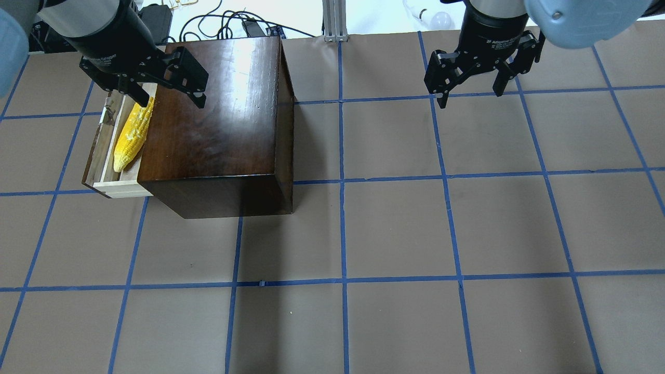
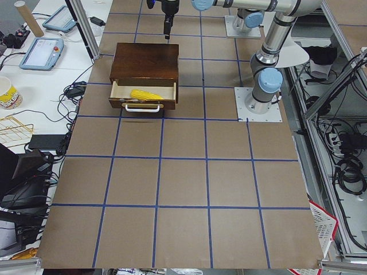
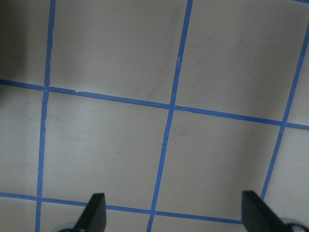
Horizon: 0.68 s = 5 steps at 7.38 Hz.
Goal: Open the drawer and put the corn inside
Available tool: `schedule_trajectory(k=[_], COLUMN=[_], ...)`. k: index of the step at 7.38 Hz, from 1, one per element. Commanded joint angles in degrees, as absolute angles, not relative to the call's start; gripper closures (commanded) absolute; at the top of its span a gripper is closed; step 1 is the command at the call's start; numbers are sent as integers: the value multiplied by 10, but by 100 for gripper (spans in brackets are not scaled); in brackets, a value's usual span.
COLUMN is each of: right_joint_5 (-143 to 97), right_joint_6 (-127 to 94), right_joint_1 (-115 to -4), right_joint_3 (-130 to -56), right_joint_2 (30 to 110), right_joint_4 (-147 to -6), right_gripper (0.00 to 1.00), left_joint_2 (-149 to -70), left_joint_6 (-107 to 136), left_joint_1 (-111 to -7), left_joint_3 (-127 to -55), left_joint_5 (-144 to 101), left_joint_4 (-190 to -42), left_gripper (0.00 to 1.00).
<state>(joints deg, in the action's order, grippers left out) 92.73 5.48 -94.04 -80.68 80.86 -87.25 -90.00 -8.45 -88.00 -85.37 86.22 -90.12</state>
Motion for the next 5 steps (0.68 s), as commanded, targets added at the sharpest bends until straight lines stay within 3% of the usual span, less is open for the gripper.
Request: schedule_trajectory(k=[1, 5], right_joint_5=[927, 927], right_joint_6=[55, 55], right_joint_1=[-940, -940], right_joint_3=[-807, -807], right_joint_2=[809, 809], right_joint_4=[-873, -873], right_gripper=[0, 0], left_joint_2=[-899, -918], left_joint_6=[-82, -38], left_joint_1=[-868, -867], left_joint_3=[-849, -810], left_joint_5=[874, 876], left_joint_4=[-914, -970], left_gripper=[0, 0])
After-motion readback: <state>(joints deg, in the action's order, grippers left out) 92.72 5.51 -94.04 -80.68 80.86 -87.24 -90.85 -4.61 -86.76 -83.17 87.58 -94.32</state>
